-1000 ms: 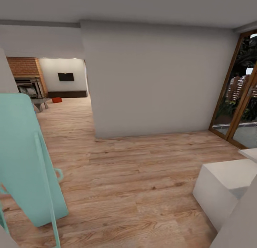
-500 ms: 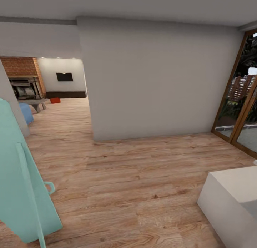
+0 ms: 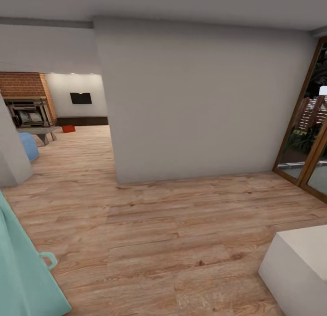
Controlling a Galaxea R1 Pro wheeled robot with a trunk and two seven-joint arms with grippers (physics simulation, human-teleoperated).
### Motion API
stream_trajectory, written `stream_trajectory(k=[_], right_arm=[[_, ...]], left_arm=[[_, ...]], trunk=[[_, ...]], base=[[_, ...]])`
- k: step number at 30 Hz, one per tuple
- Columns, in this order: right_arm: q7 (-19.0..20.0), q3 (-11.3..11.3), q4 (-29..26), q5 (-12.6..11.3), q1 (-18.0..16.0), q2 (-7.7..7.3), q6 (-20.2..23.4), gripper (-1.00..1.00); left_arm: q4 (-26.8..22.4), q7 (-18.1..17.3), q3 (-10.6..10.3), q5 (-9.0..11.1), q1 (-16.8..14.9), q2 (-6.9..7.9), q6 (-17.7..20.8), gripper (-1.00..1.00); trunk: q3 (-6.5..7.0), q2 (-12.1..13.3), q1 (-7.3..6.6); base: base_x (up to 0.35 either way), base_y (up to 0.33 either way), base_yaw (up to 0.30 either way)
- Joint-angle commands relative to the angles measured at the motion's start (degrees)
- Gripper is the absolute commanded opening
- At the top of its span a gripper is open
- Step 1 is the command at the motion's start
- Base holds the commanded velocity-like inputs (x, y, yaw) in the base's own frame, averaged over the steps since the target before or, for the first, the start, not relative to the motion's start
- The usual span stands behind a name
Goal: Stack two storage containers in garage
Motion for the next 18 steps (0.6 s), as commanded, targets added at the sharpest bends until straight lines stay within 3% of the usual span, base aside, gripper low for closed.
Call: stream_trajectory(k=[1, 18], right_arm=[[-0.01, 0.46, 0.25, -0.53, -0.09, 0.04, -0.40, 1.00], [-0.01, 0.47, 0.25, -0.11, -0.09, 0.07, -0.40, 1.00]], left_arm=[[0.26, 0.04, 0.07, 0.25, -0.09, -0.01, -0.41, 1.00], [0.28, 0.04, 0.07, 0.25, -0.09, 0.00, -0.41, 1.00]], trunk=[[-0.05, -0.06, 0.06], [-0.05, -0.06, 0.06]], base=[[0.329, 0.000, 0.000], [0.329, 0.000, 0.000]])
